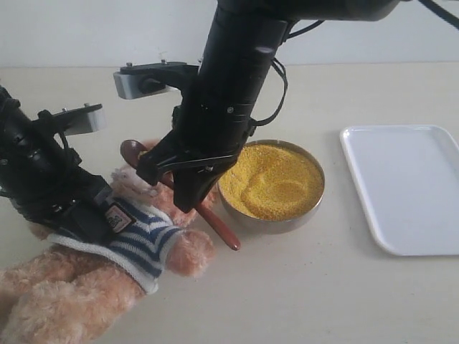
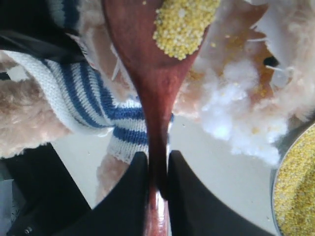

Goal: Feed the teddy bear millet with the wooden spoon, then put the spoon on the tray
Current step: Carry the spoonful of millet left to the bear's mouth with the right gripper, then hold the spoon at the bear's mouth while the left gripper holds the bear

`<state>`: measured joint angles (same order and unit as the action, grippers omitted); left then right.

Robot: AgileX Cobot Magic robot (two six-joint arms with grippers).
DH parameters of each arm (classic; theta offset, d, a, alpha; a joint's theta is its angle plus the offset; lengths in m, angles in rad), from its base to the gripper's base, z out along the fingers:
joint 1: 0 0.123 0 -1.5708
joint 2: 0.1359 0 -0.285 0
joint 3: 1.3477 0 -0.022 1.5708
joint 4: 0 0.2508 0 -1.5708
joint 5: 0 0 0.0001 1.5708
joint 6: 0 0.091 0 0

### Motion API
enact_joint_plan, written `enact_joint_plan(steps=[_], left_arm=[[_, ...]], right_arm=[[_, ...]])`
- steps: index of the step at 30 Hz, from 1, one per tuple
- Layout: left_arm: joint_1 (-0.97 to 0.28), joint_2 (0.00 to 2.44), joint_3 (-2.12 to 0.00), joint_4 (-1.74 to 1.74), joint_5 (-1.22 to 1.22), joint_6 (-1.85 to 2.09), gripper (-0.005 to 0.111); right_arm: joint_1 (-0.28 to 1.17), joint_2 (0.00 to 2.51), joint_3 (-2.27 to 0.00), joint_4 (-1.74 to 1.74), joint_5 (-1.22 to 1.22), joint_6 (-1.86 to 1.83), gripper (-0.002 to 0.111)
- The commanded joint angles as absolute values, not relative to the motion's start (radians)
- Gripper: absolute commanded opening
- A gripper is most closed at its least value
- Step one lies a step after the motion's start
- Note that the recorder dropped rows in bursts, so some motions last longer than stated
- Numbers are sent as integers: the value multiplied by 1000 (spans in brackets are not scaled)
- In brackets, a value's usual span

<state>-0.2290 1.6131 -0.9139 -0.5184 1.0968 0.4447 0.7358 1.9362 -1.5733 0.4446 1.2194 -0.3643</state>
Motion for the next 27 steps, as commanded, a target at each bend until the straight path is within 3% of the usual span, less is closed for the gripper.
enact_joint_plan(steps=[1,27], left_arm=[[-233,1611,-918,-526,1095,438,4],[-233,1611,-918,-513,1077,436,4]], right_arm=[[729,1946,-1579,466,1221,-379,-1],[657,1946,-1555,587,1221,-394,-1]])
